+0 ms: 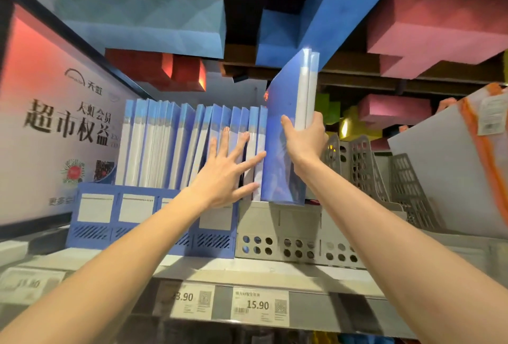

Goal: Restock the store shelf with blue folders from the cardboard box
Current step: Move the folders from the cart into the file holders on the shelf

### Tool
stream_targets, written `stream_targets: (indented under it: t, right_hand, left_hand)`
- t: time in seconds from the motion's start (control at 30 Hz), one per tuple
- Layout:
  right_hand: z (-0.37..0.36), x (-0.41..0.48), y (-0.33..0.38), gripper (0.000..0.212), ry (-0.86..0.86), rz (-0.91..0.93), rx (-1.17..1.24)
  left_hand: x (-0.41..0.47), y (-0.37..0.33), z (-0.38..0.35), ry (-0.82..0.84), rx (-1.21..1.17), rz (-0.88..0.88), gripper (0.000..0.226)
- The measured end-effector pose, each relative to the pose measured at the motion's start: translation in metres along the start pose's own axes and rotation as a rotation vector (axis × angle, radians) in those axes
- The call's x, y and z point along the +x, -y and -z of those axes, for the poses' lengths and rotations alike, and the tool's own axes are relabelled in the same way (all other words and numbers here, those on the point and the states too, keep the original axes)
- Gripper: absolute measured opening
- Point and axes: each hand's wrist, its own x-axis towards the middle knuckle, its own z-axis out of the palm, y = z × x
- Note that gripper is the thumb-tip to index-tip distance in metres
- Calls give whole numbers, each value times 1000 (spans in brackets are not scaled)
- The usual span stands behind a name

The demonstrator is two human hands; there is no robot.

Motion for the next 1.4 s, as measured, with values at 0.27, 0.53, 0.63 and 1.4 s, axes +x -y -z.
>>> stream_targets:
  t: [0.27,0.53,0.63,1.4]
  right_hand:
    - [3,17,-11,50,221,33,0]
    - [8,14,-24,46,423,78,-17]
    - [17,5,-36,52,547,76,50]
    - [4,-33,-55,42,150,468,61]
  left_hand:
    - [-5,1,-7,-98,8,-12,72]
    - [-6,3,-11,-133,-24,-25,71]
    - [-6,3,-12,-146,-24,-27,71]
    - [-7,3,-15,-174,-24,-30,72]
